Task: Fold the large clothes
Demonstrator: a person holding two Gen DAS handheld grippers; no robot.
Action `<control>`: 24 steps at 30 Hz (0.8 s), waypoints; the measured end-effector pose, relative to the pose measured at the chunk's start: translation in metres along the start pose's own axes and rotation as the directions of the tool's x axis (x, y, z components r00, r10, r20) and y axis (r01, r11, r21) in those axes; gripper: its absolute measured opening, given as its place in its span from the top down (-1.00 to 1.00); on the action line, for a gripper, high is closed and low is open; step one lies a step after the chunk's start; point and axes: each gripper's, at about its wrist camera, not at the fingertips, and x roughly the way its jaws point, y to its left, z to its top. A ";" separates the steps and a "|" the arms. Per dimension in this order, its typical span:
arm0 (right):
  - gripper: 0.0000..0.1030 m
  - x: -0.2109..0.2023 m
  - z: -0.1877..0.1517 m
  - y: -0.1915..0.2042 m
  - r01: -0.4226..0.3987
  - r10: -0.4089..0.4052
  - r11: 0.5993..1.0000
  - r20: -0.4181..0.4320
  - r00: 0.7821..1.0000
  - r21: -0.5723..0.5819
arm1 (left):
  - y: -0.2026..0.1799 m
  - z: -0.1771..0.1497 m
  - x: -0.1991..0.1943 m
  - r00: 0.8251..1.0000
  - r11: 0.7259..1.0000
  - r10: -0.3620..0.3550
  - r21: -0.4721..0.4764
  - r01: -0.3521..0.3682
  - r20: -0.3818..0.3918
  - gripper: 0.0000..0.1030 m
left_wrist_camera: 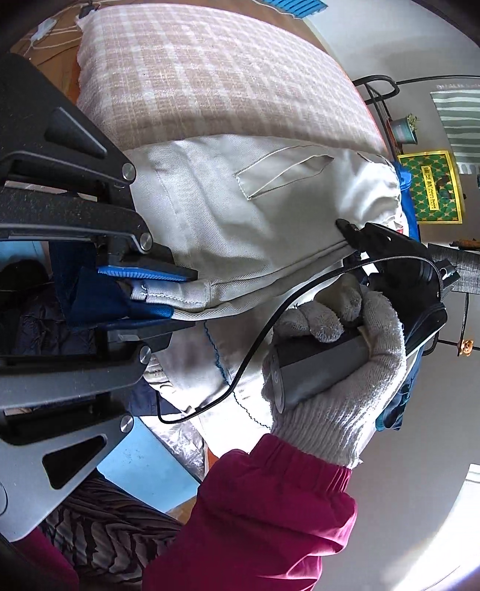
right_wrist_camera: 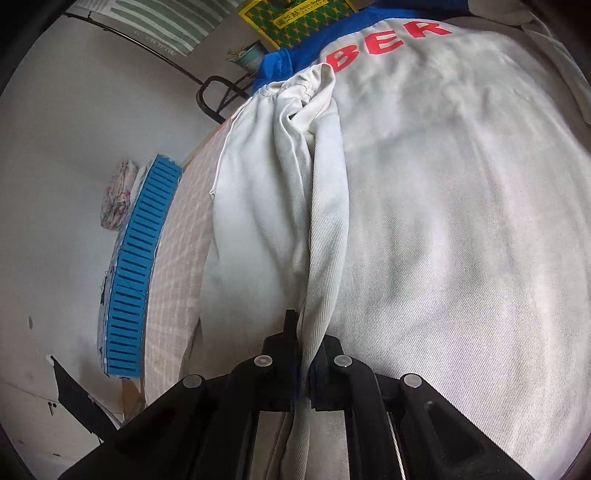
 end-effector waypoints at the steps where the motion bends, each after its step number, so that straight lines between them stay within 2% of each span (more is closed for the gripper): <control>1: 0.96 0.002 0.001 0.002 0.008 -0.008 1.000 -0.003 1.000 -0.010 | 0.002 0.001 -0.001 1.000 1.000 -0.021 -0.014 0.021 -0.002 0.66; 4: 0.92 0.002 0.004 0.004 0.005 -0.005 1.000 -0.021 1.000 -0.026 | 0.005 0.001 -0.015 0.996 0.995 -0.092 -0.040 0.092 -0.001 0.51; 7: 0.62 -0.016 0.005 -0.003 0.023 -0.023 0.998 -0.008 1.000 -0.054 | 0.014 -0.005 -0.043 0.989 0.987 -0.143 -0.070 0.144 0.021 0.50; 8: 0.41 -0.028 0.001 -0.006 0.035 -0.035 0.997 0.008 0.999 -0.070 | 0.019 -0.009 -0.054 0.987 0.984 -0.154 -0.081 0.156 0.040 0.49; 10: 0.38 -0.050 -0.003 -0.002 0.064 -0.058 0.990 0.047 0.997 -0.124 | 0.033 -0.015 -0.075 0.986 0.982 -0.145 -0.106 0.153 0.083 0.49; 13: 0.37 -0.086 -0.015 0.005 0.078 -0.060 0.976 0.092 0.994 -0.206 | 0.058 -0.016 -0.086 0.989 0.981 -0.086 -0.166 0.105 0.118 0.50; 15: 0.30 -0.113 -0.026 0.009 0.091 -0.059 0.964 0.132 0.989 -0.252 | 0.073 -0.013 -0.078 0.992 0.972 -0.066 -0.219 0.088 0.106 0.50; 17: 0.27 -0.140 -0.037 0.013 0.127 -0.079 0.949 0.174 0.982 -0.289 | 0.082 -0.008 -0.065 0.990 0.961 -0.081 -0.254 0.107 0.111 0.50; 19: 0.21 -0.165 -0.050 0.011 0.164 -0.096 0.936 0.223 0.970 -0.312 | 0.077 -0.004 -0.048 0.991 0.964 -0.087 -0.244 0.109 0.097 0.50; 21: -0.03 -0.189 -0.064 0.004 0.202 -0.114 0.928 0.276 0.954 -0.314 | 0.068 -0.002 -0.029 0.992 0.969 -0.102 -0.219 0.115 0.069 0.50; 24: -0.11 -0.222 -0.078 -0.008 0.269 -0.156 0.915 0.352 0.923 -0.301 | 0.052 -0.005 -0.001 0.996 0.980 -0.088 -0.180 0.089 0.012 0.50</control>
